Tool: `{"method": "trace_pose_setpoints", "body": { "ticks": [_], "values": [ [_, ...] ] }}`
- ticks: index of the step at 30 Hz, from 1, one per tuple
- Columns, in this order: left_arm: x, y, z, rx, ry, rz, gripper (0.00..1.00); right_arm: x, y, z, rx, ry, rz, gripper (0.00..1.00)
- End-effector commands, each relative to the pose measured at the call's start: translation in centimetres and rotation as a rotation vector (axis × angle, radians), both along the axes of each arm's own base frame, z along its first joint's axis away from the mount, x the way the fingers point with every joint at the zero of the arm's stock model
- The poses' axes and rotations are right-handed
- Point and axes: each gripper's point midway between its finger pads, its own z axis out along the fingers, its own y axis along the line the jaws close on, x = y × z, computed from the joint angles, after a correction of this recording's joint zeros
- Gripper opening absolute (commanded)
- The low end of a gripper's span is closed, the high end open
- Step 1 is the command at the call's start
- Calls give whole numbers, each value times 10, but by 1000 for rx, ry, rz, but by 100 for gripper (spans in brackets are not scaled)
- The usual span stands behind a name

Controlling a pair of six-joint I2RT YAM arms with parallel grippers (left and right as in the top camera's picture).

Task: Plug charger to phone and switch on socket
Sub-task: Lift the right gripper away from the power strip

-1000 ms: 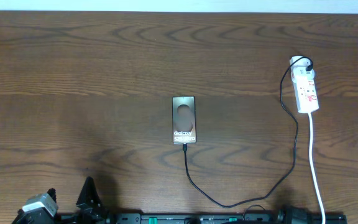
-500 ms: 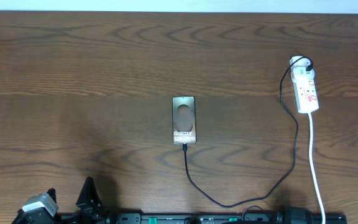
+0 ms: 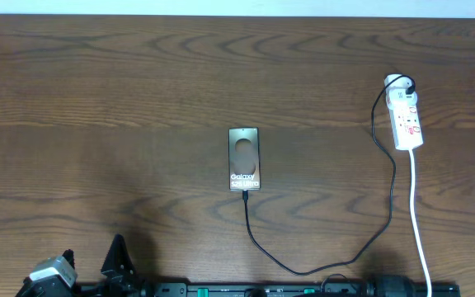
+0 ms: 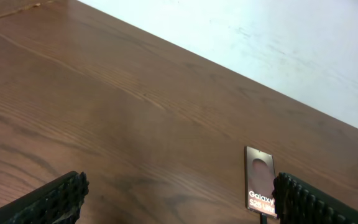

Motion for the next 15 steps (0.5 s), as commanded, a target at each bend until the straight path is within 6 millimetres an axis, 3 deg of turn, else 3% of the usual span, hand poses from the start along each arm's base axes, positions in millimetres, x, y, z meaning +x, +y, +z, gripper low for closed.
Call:
{"method": "trace_pose_setpoints", "body": {
  "ticks": [1, 6, 8, 11, 15],
  "values": [
    [-1, 2, 3, 8, -6, 9, 97, 20, -6, 8, -4, 1, 76, 22],
    [-1, 2, 3, 8, -6, 9, 97, 42, -16, 12, -2, 6, 145, 31],
    [-1, 2, 3, 8, -6, 9, 97, 53, -17, 11, 0, 24, 157, 39],
    [-1, 2, 3, 8, -6, 9, 97, 72, -16, 5, -1, 68, 159, 46],
    [-1, 2, 3, 8, -6, 9, 97, 111, -12, -15, 0, 186, 151, 58]
  ]
}}
